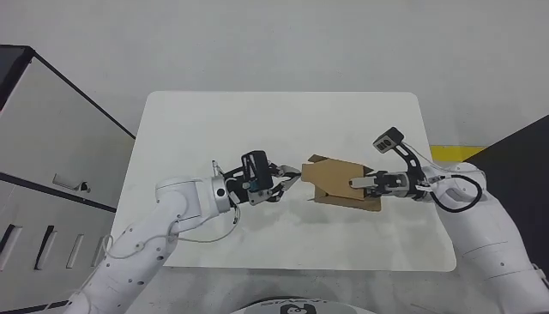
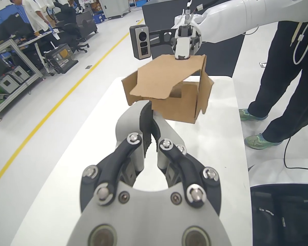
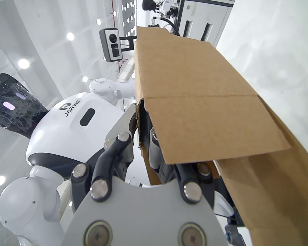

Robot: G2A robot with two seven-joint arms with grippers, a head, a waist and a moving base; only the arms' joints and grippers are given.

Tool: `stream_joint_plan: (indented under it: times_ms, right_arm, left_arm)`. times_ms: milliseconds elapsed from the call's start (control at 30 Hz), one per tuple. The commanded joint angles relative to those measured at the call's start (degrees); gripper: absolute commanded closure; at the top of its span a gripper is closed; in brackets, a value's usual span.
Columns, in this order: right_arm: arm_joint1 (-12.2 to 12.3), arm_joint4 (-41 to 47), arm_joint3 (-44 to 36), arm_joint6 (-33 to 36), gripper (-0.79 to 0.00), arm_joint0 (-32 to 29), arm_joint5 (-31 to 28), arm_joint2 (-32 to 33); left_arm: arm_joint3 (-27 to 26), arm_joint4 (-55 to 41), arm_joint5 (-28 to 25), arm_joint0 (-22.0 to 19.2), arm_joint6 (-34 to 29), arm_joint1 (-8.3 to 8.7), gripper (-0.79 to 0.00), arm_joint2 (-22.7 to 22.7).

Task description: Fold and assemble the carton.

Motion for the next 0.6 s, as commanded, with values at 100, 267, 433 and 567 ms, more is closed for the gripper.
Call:
stream_joint_plan:
  times_ms: [100,267,433,567]
  right_arm:
    - [-0.1,-2.5,0.7,-0.1,0.0,0.7,-0.1,-1.0]
    - [-0.1,-4.1,1.1,-0.3,0.0,1.3,-0.3,-1.9]
    - [-0.2,-5.0,1.4,-0.4,0.0,1.8,-0.4,-2.7]
    - [-0.2,-5.3,1.7,-0.5,0.0,2.1,-0.5,-3.2]
  left_arm:
    - [-0.9,0.6,-0.6,-0.4,-0.2,-0.07,0.0,0.9]
    - [-1.2,0.9,-1.1,-1.3,-0.6,-0.31,0.0,2.4]
    - [-1.1,1.4,-1.3,-3.0,-1.6,-0.76,0.0,4.8]
    - [-0.8,1.4,-1.0,-4.5,-2.7,-1.27,0.0,7.2]
